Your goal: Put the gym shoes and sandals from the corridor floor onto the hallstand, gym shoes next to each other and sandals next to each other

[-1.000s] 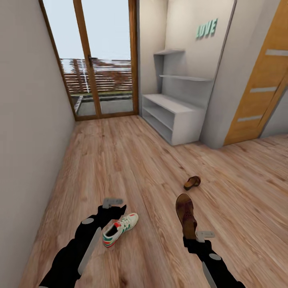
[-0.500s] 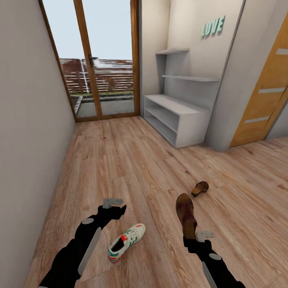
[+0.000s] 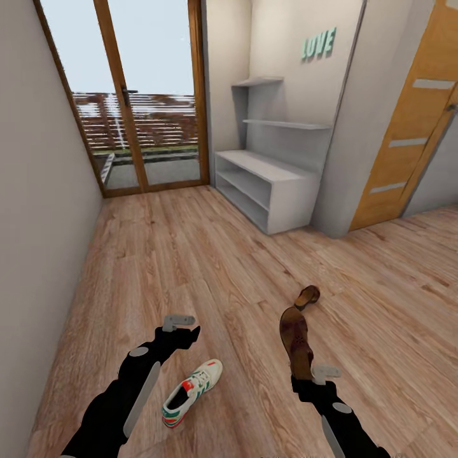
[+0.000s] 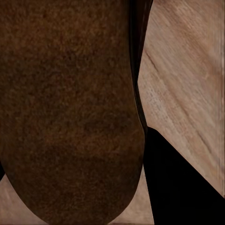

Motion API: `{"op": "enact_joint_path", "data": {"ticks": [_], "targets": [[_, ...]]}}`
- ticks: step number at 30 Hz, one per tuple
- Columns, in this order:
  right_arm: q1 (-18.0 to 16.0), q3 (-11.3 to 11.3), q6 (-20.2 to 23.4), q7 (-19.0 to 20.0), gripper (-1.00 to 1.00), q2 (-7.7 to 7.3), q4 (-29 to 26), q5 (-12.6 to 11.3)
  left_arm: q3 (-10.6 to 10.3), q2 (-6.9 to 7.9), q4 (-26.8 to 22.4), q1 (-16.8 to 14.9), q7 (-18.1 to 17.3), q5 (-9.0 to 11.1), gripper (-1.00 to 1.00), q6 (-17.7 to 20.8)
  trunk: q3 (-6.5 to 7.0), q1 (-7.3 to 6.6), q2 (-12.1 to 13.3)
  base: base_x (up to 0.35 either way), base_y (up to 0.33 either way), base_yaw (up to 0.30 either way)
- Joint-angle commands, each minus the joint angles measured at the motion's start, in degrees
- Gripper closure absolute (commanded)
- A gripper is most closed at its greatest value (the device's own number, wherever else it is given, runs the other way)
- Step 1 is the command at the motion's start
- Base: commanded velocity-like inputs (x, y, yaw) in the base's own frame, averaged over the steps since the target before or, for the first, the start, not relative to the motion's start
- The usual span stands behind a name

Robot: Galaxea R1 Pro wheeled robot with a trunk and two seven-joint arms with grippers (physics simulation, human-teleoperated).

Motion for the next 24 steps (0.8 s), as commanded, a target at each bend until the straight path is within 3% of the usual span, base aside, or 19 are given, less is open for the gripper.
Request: {"op": "enact_joint_path", "data": {"ticks": [1,12,19,24], "targets": [[0.0,0.0,0.4,-0.2,1.0,0.02,-0.1,-0.1,0.0,0.0,-0.1,0.0,0.0,0.4,-1.0,0.3,-0.05,-0.01,0.0,0.0,0.0,-0.253],[0.0,-0.1,0.4,-0.2,1.0,0.02,-0.2,-0.3,0.1,0.38,-0.1,0.0,0.0,0.1,-1.0,0.2,-0.05,-0.01,0.0,0.0,0.0,-0.06],[0.0,-0.1,0.6,-0.2,1.0,0.02,-0.3,-0.4,0.1,1.86,-0.1,0.1,0.0,-0.1,-1.0,0.3,-0.06,-0.01,0.0,0.0,0.011,-0.019],[0.0,-0.1,0.7,-0.2,1.0,0.02,-0.4,-0.4,0.1,2.39,-0.1,0.2,0.1,-0.1,-1.0,0.3,-0.1,-0.01,0.0,-0.045,0.188,-0.087]]}}
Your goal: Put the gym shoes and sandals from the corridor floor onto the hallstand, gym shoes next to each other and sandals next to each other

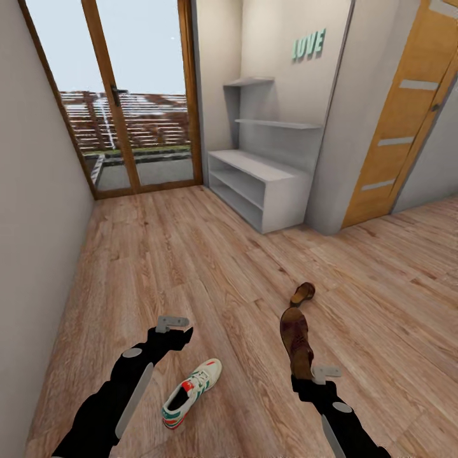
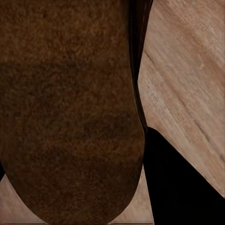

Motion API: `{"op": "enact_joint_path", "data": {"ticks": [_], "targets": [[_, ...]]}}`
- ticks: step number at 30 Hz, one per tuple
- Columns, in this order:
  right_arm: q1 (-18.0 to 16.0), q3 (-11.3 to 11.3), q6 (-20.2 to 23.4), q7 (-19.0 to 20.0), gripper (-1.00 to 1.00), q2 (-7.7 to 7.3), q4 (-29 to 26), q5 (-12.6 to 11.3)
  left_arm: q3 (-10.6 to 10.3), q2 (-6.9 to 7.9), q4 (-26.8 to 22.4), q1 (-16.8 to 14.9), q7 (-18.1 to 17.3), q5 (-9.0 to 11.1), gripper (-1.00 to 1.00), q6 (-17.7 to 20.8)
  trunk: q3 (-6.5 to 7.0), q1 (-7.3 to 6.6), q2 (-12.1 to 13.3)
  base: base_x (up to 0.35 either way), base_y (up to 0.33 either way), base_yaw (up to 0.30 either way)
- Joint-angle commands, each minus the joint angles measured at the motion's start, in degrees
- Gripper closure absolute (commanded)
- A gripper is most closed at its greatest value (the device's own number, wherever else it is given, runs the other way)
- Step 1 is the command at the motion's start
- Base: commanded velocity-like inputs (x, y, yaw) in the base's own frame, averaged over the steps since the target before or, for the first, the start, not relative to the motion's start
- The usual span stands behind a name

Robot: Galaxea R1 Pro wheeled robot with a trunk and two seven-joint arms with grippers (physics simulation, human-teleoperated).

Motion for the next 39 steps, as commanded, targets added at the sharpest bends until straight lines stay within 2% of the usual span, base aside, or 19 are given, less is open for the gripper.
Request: {"op": "enact_joint_path", "data": {"ticks": [1,18,30,39], "targets": [[0.0,-0.1,0.4,-0.2,1.0,0.03,-0.1,-0.2,-0.1,0.11,-0.1,0.0,0.1,0.6,-1.0,0.2,-0.05,-0.02,0.0,-0.059,0.203,-0.036],[0.0,-0.1,0.4,-0.2,1.0,-0.06,-0.1,-0.2,-0.1,0.21,0.0,0.1,0.1,0.6,-1.0,0.2,-0.06,-0.02,0.0,0.008,0.02,-0.002],[0.0,-0.1,0.4,-0.2,1.0,-0.06,-0.1,-0.2,-0.1,0.18,0.0,0.0,0.1,0.6,-1.0,0.2,-0.06,-0.02,0.0,0.194,0.25,-0.189],[0.0,-0.1,0.4,-0.2,1.0,-0.06,-0.1,-0.2,-0.2,0.19,0.0,0.0,0.1,0.5,-1.0,0.2,-0.06,-0.02,0.0,0.177,0.191,-0.031]]}}
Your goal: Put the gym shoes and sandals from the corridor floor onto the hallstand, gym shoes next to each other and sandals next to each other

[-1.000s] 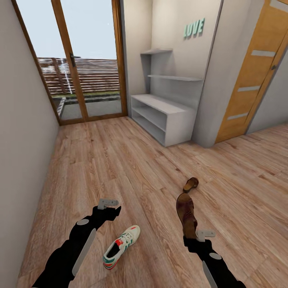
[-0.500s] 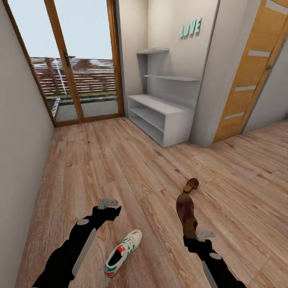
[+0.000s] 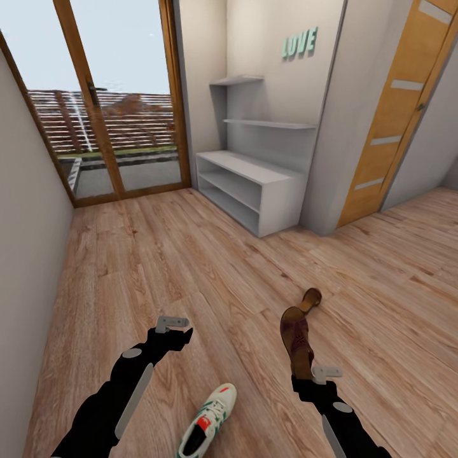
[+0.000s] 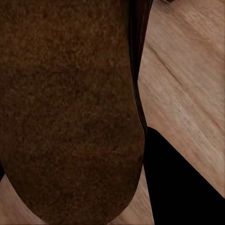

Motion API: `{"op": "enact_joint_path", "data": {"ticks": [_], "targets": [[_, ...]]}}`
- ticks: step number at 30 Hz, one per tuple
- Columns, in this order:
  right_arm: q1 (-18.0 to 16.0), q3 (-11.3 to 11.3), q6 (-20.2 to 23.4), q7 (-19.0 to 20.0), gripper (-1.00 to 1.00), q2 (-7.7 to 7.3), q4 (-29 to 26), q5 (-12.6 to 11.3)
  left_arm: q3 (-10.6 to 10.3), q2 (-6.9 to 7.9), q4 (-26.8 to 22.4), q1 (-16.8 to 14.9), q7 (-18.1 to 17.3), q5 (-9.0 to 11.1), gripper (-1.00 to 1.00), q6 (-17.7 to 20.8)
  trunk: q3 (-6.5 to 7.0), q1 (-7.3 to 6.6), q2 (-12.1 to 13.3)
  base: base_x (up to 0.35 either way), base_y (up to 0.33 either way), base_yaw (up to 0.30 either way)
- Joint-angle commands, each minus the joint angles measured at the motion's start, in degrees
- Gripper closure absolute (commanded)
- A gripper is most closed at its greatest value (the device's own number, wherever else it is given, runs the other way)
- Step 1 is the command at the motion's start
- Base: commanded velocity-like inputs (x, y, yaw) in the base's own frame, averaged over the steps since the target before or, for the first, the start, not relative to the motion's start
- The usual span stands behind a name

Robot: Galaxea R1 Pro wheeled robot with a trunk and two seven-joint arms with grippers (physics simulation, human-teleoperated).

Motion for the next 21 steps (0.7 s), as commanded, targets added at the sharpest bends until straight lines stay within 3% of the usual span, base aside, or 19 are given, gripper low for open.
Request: {"op": "enact_joint_path", "data": {"ticks": [1,9,14,21], "targets": [[0.0,0.0,0.4,-0.2,1.0,0.02,-0.1,-0.2,-0.1,0.05,-0.1,0.0,0.1,0.5,-1.0,0.3,-0.05,-0.01,0.0,0.045,0.044,-0.004],[0.0,0.0,0.4,-0.2,1.0,0.02,-0.1,-0.2,0.0,0.08,-0.1,0.0,0.2,0.6,-1.0,0.3,-0.05,-0.01,0.0,0.08,0.008,-0.001],[0.0,-0.3,0.8,-0.1,1.0,-0.06,-0.2,-0.2,0.1,0.7,6.5,0.2,0.0,0.6,-1.0,-1.5,-0.05,-0.01,0.0,0.006,0.0,0.0],[0.0,-0.5,13.5,0.2,1.0,-0.23,-0.3,-0.3,0.1,0.84,16.0,0.2,0.0,0.3,-1.0,-5.0,-0.05,-0.01,0.0,0.0,0.0,0.0]]}}
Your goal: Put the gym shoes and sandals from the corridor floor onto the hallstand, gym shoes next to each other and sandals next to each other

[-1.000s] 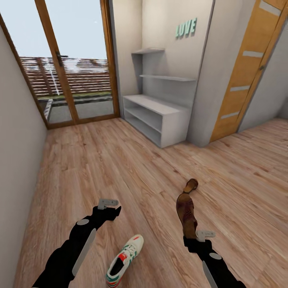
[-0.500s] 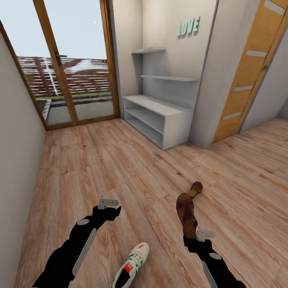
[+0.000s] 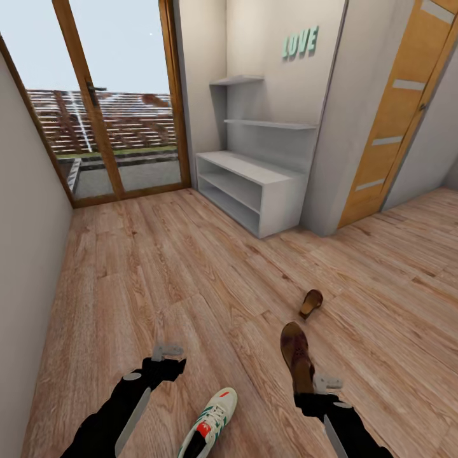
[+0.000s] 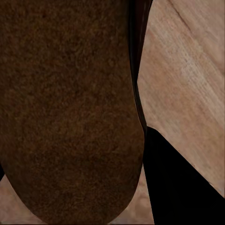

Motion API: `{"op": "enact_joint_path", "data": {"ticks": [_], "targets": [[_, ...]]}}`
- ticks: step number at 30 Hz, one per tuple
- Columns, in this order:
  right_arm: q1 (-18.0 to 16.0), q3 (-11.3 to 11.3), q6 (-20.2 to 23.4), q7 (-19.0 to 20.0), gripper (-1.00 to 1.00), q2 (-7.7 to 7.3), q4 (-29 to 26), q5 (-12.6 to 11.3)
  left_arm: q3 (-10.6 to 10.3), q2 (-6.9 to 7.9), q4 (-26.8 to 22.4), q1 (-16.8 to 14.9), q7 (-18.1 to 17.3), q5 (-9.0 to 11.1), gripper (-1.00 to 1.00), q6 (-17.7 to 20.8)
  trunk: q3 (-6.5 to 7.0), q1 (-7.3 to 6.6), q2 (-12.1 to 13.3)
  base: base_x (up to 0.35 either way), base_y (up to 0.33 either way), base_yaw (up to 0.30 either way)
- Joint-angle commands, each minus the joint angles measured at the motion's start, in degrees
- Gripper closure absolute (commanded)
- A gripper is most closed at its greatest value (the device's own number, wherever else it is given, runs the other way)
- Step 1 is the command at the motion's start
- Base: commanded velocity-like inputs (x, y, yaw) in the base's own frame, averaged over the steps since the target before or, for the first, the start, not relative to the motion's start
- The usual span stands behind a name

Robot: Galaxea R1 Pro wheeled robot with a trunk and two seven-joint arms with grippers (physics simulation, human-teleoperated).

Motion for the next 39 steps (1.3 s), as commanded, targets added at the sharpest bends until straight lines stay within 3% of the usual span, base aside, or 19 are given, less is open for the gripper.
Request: {"op": "enact_joint_path", "data": {"ticks": [1,5,12,33,39], "targets": [[0.0,0.0,1.3,-0.2,1.0,0.06,-0.1,-0.1,-0.2,0.06,1.0,0.0,0.1,0.1,-1.0,-0.3,-0.05,-0.01,0.0,0.0,0.0,0.0],[0.0,0.3,2.7,-0.2,1.0,0.15,-0.3,-0.1,-0.3,-0.03,6.9,0.0,0.1,-3.8,-1.0,-4.1,-0.05,-0.01,0.0,0.0,0.0,0.0],[0.0,0.4,2.9,-0.2,1.0,0.17,-0.3,0.0,-0.4,-0.23,10.3,0.0,0.0,-5.1,-1.0,-11.7,-0.05,-0.01,0.0,0.0,0.0,0.0],[0.0,0.2,2.9,-0.2,1.0,0.17,-0.2,0.0,-0.4,-0.36,10.6,0.0,0.0,-5.1,-1.0,-12.4,-0.05,-0.01,0.0,-0.083,-0.07,0.0],[0.0,0.1,2.9,-0.2,1.0,0.11,-0.3,0.0,-0.5,-0.36,14.3,0.0,-0.2,-5.2,-1.0,-12.4,-0.05,-0.01,0.0,-0.003,-0.002,0.0]]}}
